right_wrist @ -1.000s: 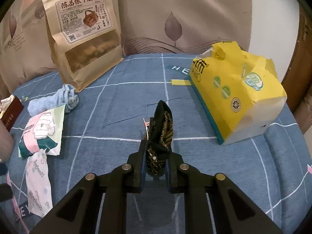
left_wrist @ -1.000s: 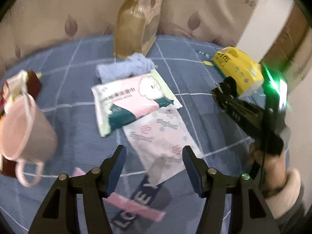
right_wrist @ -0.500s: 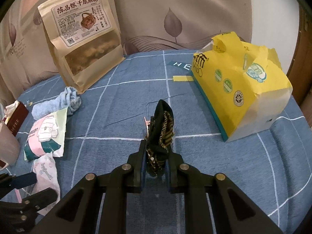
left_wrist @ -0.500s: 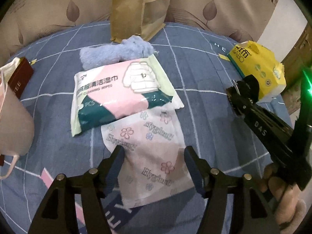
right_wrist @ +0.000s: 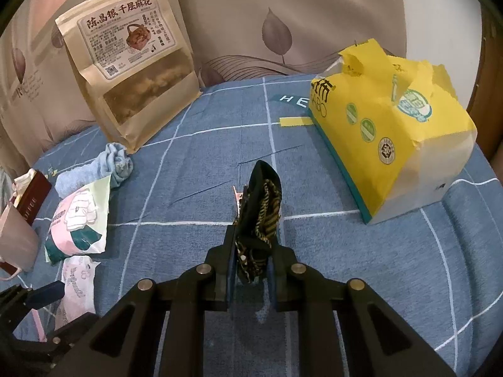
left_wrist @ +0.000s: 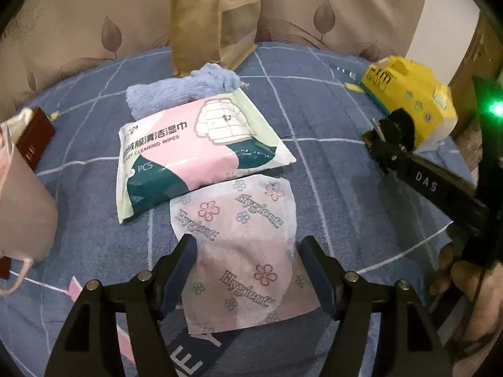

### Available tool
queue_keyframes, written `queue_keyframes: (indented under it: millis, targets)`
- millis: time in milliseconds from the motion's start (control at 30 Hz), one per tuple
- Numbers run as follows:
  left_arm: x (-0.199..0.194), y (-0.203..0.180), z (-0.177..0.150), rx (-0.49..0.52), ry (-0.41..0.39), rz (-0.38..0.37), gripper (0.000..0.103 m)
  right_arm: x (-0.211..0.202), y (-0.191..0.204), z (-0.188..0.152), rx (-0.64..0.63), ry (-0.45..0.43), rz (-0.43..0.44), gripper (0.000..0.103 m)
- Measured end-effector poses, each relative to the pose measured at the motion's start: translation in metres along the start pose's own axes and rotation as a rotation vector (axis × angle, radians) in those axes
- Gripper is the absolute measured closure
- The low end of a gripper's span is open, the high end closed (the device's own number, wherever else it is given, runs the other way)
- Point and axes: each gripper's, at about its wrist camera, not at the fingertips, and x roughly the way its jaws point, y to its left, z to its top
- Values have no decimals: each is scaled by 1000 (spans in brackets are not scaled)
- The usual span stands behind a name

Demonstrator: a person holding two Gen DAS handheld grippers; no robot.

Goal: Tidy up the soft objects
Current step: 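Lower the left gripper onto the floral wipes packet and grasp it, then carry the floral packet with the left gripper into the gold tray and release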

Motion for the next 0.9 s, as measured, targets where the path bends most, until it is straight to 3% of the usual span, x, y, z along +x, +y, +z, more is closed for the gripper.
queue_keyframes:
  millis: [67,267,500,900]
  targets:
    - [-2,7,-1,-8,1,1,54,1,0,0,1,2,1,87]
    - [-11,18,-1,-16,15,-51,85,1,0,0,4,2,2,87]
    - [-27,24,0,14,-3,-54,88,1,2,0,0,5,-4,87]
    - [-94,54,12,38,-100,-41,88,3,4,1,-11,9,-15,87]
